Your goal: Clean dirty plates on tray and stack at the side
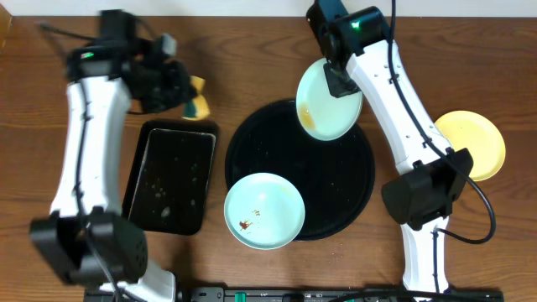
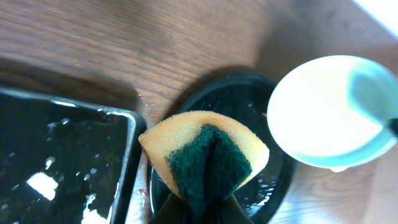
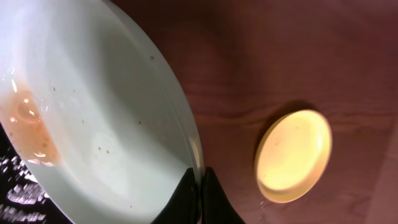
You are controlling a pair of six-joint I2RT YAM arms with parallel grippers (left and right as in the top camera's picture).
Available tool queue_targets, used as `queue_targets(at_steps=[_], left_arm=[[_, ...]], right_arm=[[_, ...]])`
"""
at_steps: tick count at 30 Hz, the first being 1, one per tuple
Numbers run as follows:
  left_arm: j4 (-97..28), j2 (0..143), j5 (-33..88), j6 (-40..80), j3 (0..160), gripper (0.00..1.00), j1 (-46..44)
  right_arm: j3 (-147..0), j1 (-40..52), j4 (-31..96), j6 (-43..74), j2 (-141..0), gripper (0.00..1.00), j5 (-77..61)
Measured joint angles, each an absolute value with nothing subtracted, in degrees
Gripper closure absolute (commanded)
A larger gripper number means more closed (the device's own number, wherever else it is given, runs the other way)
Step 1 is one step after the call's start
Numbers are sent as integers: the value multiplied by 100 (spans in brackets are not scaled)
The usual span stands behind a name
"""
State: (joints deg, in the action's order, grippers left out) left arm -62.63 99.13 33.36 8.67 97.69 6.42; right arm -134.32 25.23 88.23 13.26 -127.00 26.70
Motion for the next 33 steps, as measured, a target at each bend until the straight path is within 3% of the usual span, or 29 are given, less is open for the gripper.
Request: queue_targets(at_steps=[8,16,33], left_arm=[[-6689,9778,3739,755,9778,93,1428],[-6709,9778,3885,670,9778,92,1640],[-6709,9778,4021,591,9778,92,1640]], right_arm=[[-13432,3376,8941,1531,-12503,98,3833],[-13443,4458,9712,2349,-12368,98,5133],[-13443,4582,9721,2683,-12368,99,5951]])
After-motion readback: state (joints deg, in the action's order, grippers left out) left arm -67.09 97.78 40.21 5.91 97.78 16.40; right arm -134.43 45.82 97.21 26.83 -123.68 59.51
